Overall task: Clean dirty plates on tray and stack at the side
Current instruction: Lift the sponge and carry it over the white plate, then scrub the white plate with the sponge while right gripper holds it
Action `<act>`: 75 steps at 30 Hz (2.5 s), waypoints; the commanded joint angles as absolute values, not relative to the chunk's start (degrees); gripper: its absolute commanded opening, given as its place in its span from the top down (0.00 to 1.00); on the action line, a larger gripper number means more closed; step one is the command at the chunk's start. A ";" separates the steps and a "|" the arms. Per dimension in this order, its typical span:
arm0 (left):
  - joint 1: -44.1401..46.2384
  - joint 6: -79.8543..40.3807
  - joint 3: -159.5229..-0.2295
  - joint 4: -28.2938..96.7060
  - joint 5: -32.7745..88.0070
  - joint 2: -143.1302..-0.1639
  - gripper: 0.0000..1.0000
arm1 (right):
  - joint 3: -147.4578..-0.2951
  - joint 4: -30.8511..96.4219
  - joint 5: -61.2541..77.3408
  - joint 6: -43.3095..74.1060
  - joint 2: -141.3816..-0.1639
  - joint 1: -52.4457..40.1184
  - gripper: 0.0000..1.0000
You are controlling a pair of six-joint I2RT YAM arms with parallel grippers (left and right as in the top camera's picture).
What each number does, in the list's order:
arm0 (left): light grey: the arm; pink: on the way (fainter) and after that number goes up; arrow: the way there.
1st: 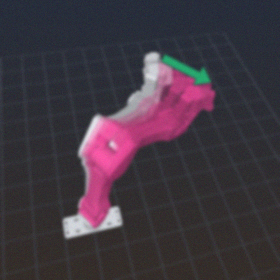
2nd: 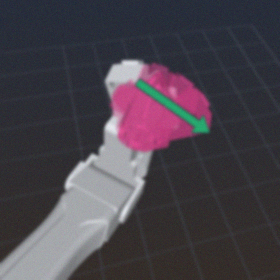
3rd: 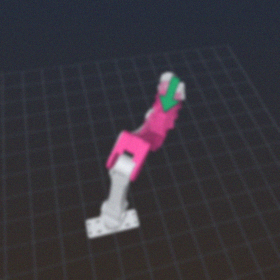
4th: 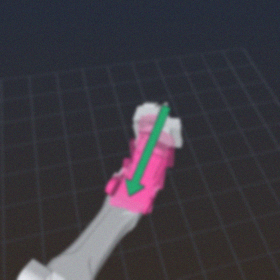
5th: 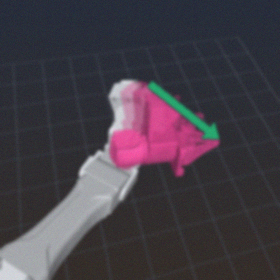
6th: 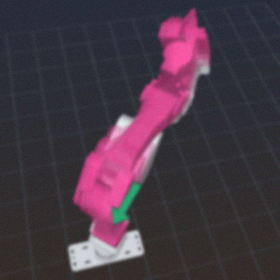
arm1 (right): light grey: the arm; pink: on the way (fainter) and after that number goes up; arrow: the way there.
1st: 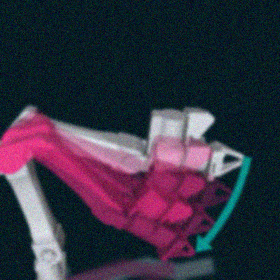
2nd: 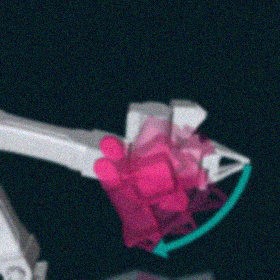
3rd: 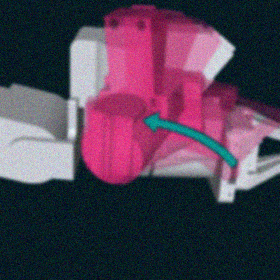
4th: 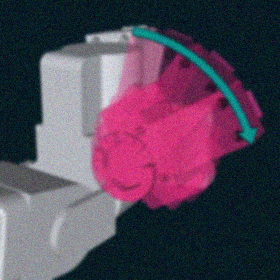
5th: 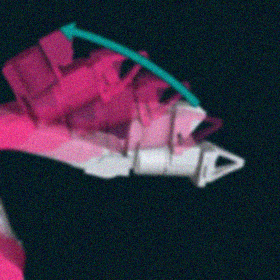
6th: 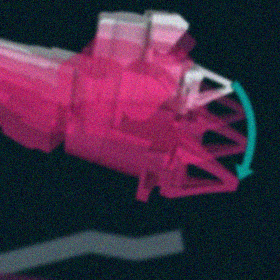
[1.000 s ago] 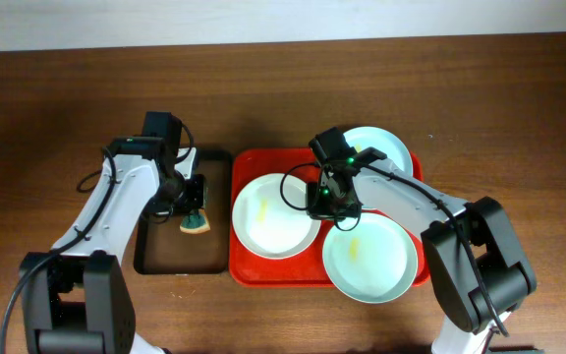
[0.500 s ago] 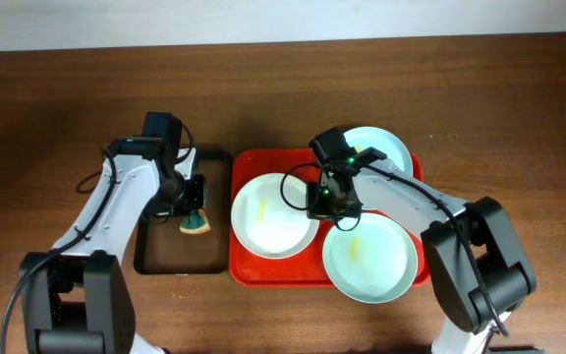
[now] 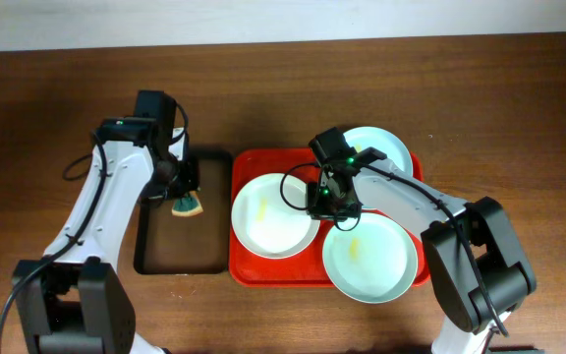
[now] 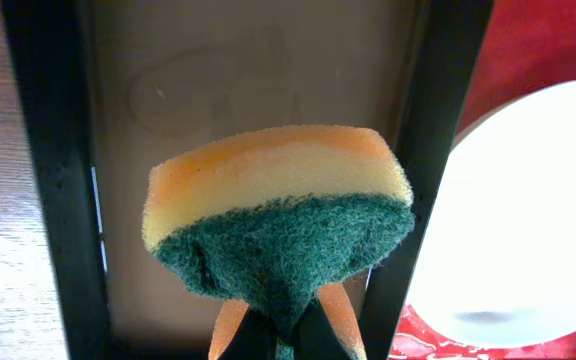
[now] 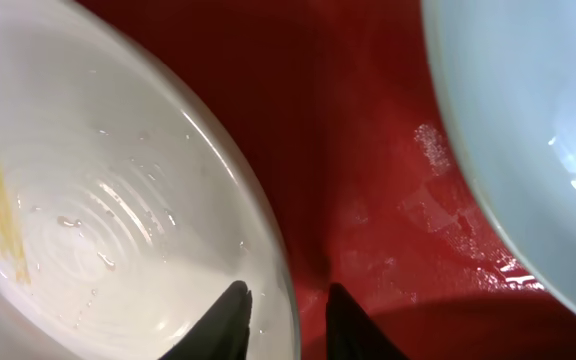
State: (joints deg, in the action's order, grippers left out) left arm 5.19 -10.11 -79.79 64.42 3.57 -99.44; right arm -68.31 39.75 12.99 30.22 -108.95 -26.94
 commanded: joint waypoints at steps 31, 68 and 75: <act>17.15 -10.66 -93.91 70.32 7.22 -114.21 1.00 | -68.25 39.81 15.20 30.50 -109.45 -25.80 0.96; 25.15 -10.74 -83.61 55.77 4.47 -119.15 1.00 | -68.25 40.45 15.18 30.50 -109.45 -25.80 0.96; 26.11 -10.79 -80.71 53.56 14.20 -119.26 1.00 | -68.25 40.18 15.18 30.50 -109.45 -25.80 0.96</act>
